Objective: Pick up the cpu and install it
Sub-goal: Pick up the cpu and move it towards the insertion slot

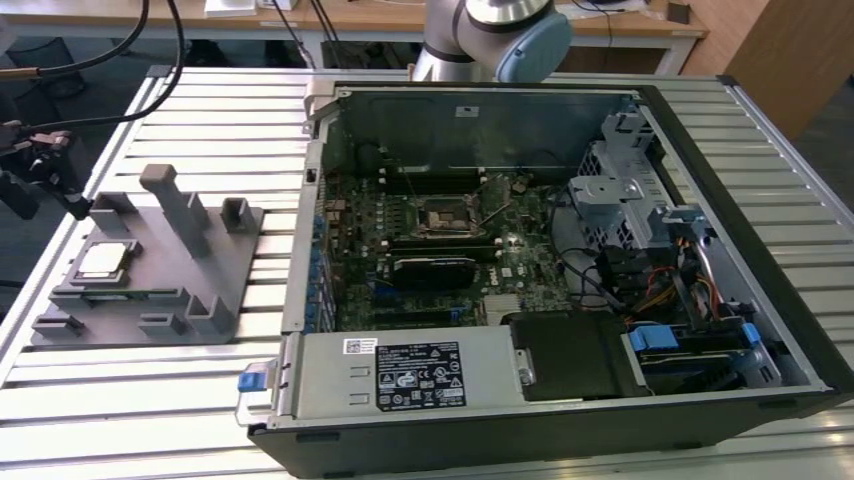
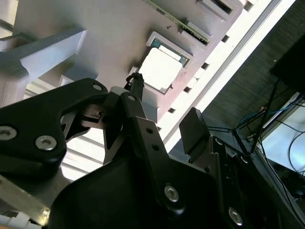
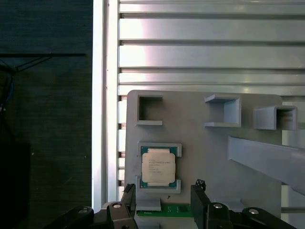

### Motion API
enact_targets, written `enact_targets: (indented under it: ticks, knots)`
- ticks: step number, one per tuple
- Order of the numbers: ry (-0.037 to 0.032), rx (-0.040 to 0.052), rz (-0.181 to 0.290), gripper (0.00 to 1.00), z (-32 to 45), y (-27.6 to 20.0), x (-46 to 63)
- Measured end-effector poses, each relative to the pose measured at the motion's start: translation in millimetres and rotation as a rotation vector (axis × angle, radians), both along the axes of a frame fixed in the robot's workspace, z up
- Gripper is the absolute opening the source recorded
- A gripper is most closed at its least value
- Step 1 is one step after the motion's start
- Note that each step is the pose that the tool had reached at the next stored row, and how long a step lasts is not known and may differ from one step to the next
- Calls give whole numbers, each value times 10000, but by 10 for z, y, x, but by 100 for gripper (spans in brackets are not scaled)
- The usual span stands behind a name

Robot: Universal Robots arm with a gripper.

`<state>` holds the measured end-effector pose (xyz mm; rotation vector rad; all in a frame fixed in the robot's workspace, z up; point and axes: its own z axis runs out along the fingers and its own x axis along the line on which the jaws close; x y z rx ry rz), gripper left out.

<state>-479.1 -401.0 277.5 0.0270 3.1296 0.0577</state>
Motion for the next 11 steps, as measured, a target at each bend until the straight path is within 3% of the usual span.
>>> enact_targets:
  ticks: [11]
  knots:
    - [1,-4,0,58,4,0,0]
